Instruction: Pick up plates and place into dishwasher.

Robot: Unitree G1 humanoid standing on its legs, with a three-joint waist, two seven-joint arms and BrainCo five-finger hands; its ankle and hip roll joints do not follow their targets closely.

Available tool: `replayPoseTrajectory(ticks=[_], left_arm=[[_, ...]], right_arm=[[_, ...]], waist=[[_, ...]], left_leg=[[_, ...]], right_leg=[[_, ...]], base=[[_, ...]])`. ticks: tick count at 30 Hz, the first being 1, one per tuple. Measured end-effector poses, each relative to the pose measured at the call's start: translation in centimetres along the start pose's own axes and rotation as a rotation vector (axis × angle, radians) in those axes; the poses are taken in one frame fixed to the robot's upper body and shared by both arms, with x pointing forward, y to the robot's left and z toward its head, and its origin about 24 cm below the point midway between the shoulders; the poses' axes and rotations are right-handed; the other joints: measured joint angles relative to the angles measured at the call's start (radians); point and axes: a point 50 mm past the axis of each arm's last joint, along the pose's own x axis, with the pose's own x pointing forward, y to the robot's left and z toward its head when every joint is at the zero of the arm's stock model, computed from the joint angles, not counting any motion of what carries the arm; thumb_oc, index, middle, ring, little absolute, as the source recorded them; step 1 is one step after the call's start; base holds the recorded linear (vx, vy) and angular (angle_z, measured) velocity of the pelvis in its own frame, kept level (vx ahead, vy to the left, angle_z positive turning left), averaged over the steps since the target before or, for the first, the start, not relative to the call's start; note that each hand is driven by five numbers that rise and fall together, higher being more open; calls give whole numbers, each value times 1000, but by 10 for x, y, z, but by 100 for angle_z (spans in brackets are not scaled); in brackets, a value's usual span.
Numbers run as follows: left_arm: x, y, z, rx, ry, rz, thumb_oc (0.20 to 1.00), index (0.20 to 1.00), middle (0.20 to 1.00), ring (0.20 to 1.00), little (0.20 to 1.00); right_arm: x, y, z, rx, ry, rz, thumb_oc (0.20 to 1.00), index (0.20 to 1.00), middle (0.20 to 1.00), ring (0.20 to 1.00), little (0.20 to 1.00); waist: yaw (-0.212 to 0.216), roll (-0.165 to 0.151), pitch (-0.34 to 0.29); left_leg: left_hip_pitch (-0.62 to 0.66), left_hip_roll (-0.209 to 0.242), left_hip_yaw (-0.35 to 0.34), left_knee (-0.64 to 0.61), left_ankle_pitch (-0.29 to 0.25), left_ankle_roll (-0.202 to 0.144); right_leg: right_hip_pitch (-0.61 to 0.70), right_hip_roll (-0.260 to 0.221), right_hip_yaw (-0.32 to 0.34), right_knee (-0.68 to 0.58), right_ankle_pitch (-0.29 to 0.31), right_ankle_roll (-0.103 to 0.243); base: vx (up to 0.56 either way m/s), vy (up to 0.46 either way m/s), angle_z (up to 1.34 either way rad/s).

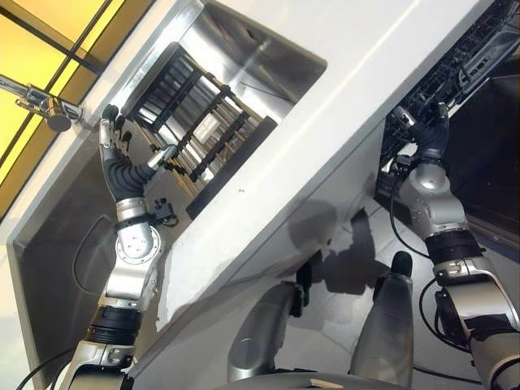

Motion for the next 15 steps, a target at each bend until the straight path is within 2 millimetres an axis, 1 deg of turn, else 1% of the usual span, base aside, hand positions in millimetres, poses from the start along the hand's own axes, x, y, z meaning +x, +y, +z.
replayPoseTrajectory(ticks=[8, 12, 15], left_arm=[[7, 5, 5, 41, -33, -25, 1000, 1000, 1000, 1000, 1000], [10, 6, 8, 41, -44, -35, 1000, 1000, 1000, 1000, 1000], [16, 7, 14, 56, -73, -42, 1000, 1000, 1000, 1000, 1000]], right_arm=[[0, 0, 0, 49, -19, 16, 1000, 1000, 1000, 1000, 1000], [-1, 1, 0, 50, -27, 16, 1000, 1000, 1000, 1000, 1000], [-2, 5, 0, 26, -41, 12, 1000, 1000, 1000, 1000, 1000]], waist=[[1, -16, 12], [-1, -23, 17], [-7, -31, 23]], left_leg=[[-14, 11, 1, 12, -1, -1], [-19, 12, 5, 16, -1, 0], [-29, 14, 7, 27, -1, 1]], right_leg=[[-1, 11, -7, -16, 10, -6], [0, 14, -7, -36, 23, -5], [1, 18, -6, -53, 39, -5]], base=[[-44, -65, 0], [-73, -42, -3], [-73, -24, -4]])
